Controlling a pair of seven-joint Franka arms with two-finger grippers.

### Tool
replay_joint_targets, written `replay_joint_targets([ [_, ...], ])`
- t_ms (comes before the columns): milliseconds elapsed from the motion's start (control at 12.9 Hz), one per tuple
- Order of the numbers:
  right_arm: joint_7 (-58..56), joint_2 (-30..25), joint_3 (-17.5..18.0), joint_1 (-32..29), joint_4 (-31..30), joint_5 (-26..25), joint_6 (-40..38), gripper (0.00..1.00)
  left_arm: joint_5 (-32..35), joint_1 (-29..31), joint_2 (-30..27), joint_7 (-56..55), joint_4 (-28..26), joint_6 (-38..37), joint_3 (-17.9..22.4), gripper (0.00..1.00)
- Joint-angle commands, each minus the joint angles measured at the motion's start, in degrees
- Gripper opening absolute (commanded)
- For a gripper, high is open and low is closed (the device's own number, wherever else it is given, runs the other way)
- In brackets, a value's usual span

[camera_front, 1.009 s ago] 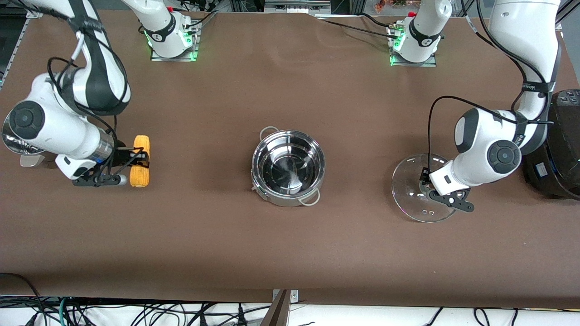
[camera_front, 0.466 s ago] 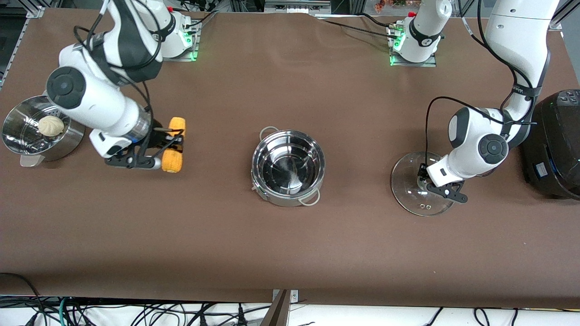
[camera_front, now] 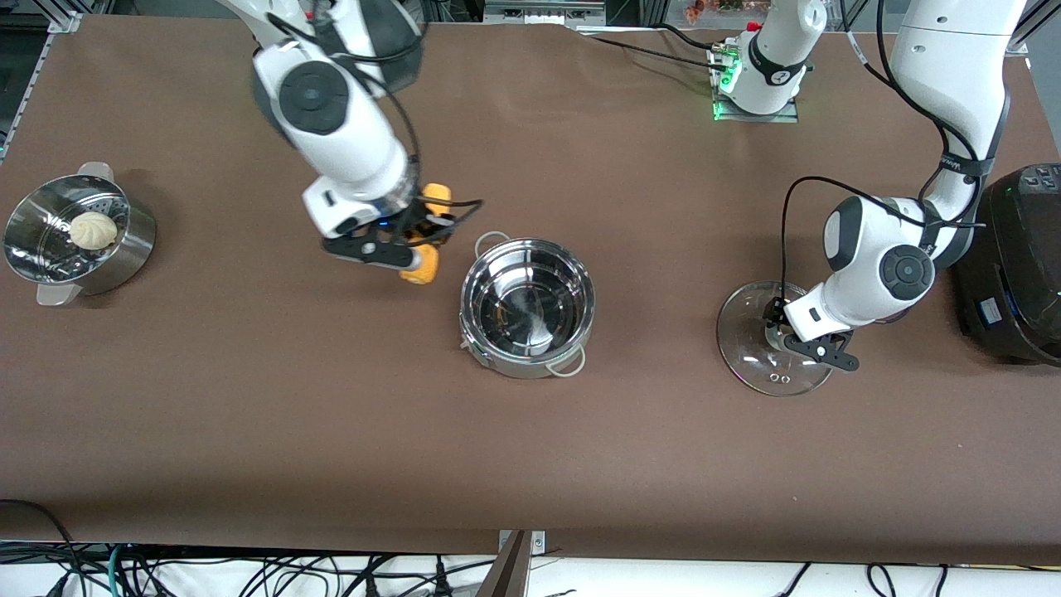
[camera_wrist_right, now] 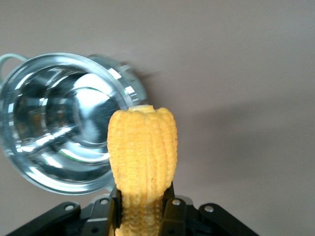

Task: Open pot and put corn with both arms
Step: 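Carry the corn over the open pot and lower it inside with the right gripper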

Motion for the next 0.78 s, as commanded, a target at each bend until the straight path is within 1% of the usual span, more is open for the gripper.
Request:
replay_joint_targets([
  [0,5.9,8.5,-0.3,3.6,9.8,-2.6,-0.9,0.13,0.8,0.9,-2.1,0.9,-0.9,-0.2,-0.9,1.0],
  [155,9.4,11.7,-0.3,6.3,11.3,-4.1,1.4,0.12,0.8,0.9,-4.4,0.8,-0.7,-0.9,-0.9,1.0],
  [388,13.9,15.2,-0.5,9.4,11.4,-7.0,6.6,0.12,0.1,0.5,-10.4,-0.1,0.0,-8.1,-1.3,1.0],
  [543,15.2,17.4,-0.5,10.4,11.4,-8.8,10.0,0.12,-0.1,0.4,-13.4,-0.3,2.5,-14.7,-1.6,1.0],
  [698,15.0,18.3,-0.6,10.4,11.5,-9.4,11.1,0.12,-1.0,0.1,-15.6,-1.2,5.8,-22.4,-1.8,1.0],
])
